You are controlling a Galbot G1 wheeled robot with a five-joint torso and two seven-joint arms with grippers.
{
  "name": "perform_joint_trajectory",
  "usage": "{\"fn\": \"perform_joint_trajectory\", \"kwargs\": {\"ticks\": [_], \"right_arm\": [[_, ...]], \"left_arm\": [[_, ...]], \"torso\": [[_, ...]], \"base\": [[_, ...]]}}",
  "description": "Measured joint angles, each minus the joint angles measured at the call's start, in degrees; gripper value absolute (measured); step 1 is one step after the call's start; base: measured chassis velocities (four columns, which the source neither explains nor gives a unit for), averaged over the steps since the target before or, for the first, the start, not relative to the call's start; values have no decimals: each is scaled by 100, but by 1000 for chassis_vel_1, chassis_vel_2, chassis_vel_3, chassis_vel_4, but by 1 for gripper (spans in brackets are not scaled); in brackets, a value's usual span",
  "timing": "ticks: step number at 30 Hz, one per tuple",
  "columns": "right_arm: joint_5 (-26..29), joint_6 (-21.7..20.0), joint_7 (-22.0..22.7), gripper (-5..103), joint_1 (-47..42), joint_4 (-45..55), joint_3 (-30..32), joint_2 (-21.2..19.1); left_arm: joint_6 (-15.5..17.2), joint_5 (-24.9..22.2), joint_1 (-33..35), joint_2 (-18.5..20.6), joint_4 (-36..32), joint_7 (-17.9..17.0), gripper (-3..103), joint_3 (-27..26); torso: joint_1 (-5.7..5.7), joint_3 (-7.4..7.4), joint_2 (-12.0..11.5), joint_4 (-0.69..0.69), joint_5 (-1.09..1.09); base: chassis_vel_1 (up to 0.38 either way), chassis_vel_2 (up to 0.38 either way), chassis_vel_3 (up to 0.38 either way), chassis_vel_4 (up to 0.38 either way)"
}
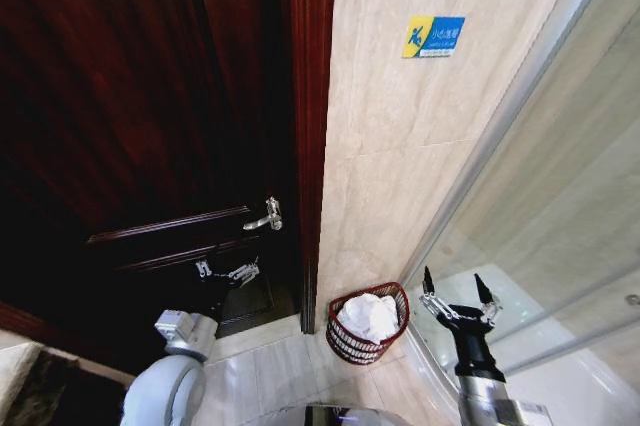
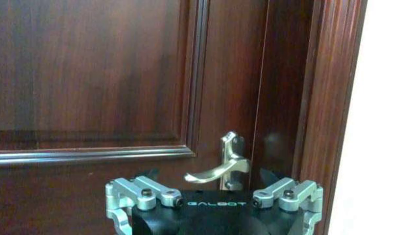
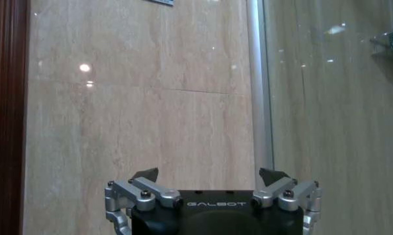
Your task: Discard the used towel into the hamper.
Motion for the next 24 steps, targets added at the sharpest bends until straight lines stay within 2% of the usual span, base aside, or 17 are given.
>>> {"fn": "perform_joint_trajectory", "kwargs": {"ticks": [10,24], "right_arm": [[1,-6,4,100,2,-3,3,0],[1,-10,9,100,3,-3,4,0]], "left_arm": [[0,0,0,0,0,0,100,0],[0,0,0,0,0,0,100,0]], "torso": [[157,181,341,0,0],[159,181,341,0,0]], "base": [[0,0,0,0],[0,0,0,0]]}}
